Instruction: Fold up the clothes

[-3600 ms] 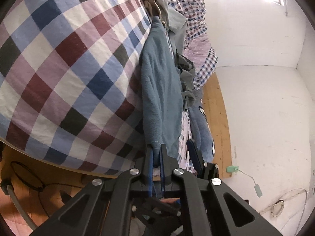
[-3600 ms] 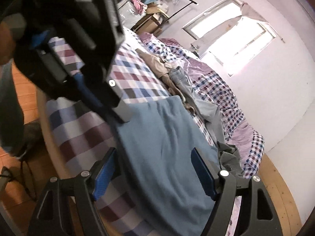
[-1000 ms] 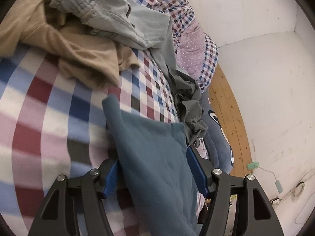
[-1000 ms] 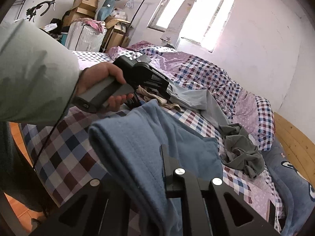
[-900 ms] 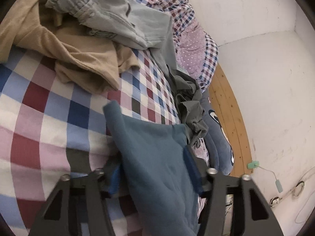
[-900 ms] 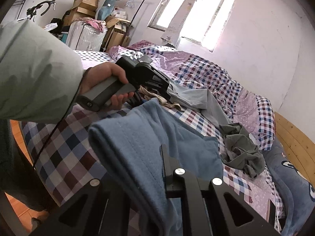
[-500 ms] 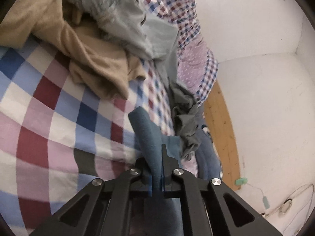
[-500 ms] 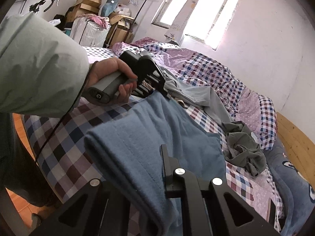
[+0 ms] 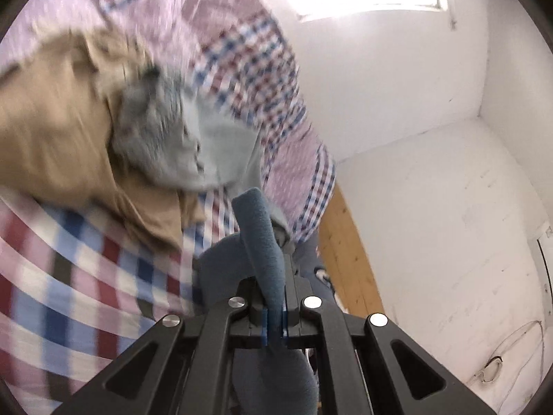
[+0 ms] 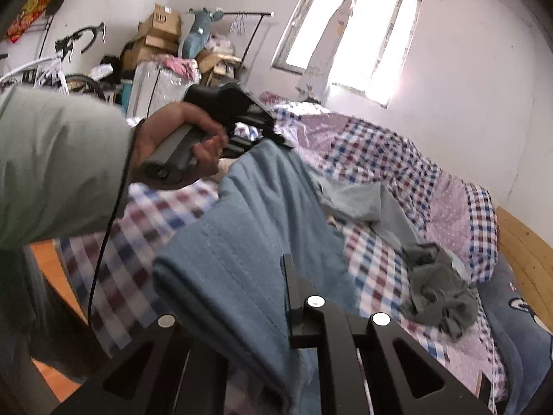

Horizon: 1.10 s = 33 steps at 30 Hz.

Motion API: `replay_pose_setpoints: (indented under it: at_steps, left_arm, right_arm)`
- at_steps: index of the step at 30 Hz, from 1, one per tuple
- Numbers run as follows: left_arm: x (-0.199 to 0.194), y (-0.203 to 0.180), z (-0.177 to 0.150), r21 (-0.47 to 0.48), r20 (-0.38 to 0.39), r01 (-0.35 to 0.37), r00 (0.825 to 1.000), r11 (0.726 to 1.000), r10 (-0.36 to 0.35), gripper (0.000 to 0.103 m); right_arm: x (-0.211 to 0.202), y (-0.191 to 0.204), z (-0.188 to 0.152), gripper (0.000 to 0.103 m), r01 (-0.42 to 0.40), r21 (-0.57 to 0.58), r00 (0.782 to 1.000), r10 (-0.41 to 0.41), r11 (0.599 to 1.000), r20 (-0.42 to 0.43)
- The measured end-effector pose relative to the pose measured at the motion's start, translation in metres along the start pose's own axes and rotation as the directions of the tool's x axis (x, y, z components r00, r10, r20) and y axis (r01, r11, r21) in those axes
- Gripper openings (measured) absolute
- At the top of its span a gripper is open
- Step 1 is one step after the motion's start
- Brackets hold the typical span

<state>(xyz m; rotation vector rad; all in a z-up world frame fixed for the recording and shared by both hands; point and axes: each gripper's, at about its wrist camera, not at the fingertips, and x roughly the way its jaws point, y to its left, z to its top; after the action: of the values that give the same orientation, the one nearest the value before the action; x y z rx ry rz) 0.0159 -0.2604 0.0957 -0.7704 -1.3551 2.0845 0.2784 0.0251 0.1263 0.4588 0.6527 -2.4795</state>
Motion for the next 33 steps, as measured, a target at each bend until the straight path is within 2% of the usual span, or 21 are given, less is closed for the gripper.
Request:
replay_pose_setpoints:
  at_steps: [3, 6, 8, 11, 14, 16, 21, 25, 30, 33]
  left_arm:
    - [-0.044, 0.005, 0.019, -0.001, 0.076, -0.001, 0.997, 1.0, 0.001, 0.003]
    - [-0.098, 0.016, 0.041, -0.014, 0.162, -0.007, 0.987, 1.0, 0.009, 0.003]
    - [-0.137, 0.02, 0.059, 0.002, 0.216, -0.039, 0.976, 0.999, 0.037, 0.003]
    - [-0.198, 0.027, 0.086, 0.045, 0.286, -0.135, 0.951, 0.99, 0.117, 0.003]
    - [-0.261, 0.046, 0.112, 0.043, 0.366, -0.198, 0.915, 0.979, 0.169, 0.003]
    - [-0.31, 0.064, 0.127, 0.011, 0.425, -0.236, 0.881, 0.972, 0.209, 0.003]
    - [-0.427, 0.107, 0.143, -0.066, 0.552, -0.323, 0.776, 0.944, 0.304, 0.003]
    - [-0.506, 0.141, 0.124, -0.102, 0.634, -0.337, 0.703, 0.936, 0.322, 0.003]
    - [-0.56, 0.185, 0.075, -0.143, 0.665, -0.318, 0.67, 0.937, 0.329, 0.003]
    - [-0.571, 0.204, 0.051, -0.173, 0.657, -0.308, 0.672, 0.936, 0.343, 0.003]
  right_arm:
    - [0.011, 0.017, 0.026, 0.007, -0.027, -0.037, 0.999, 0.029, 0.999, 0.043]
    - [0.027, 0.044, 0.048, 0.007, -0.083, -0.084, 0.992, 0.091, 0.993, 0.085]
    - [0.042, 0.071, 0.066, 0.007, -0.129, -0.135, 0.982, 0.146, 0.982, 0.122]
    - [0.068, 0.107, 0.088, 0.007, -0.174, -0.192, 0.964, 0.207, 0.966, 0.166]
    - [0.1, 0.153, 0.113, 0.007, -0.201, -0.269, 0.942, 0.261, 0.942, 0.212]
    - [0.125, 0.188, 0.13, 0.007, -0.205, -0.342, 0.926, 0.294, 0.917, 0.235]
    - [0.173, 0.264, 0.159, 0.007, -0.179, -0.511, 0.898, 0.352, 0.841, 0.264]
    - [0.183, 0.301, 0.155, 0.007, -0.164, -0.617, 0.873, 0.404, 0.77, 0.272]
    - [0.188, 0.34, 0.142, 0.007, -0.151, -0.724, 0.843, 0.47, 0.673, 0.261]
    - [0.186, 0.346, 0.124, 0.007, -0.18, -0.749, 0.848, 0.487, 0.638, 0.211]
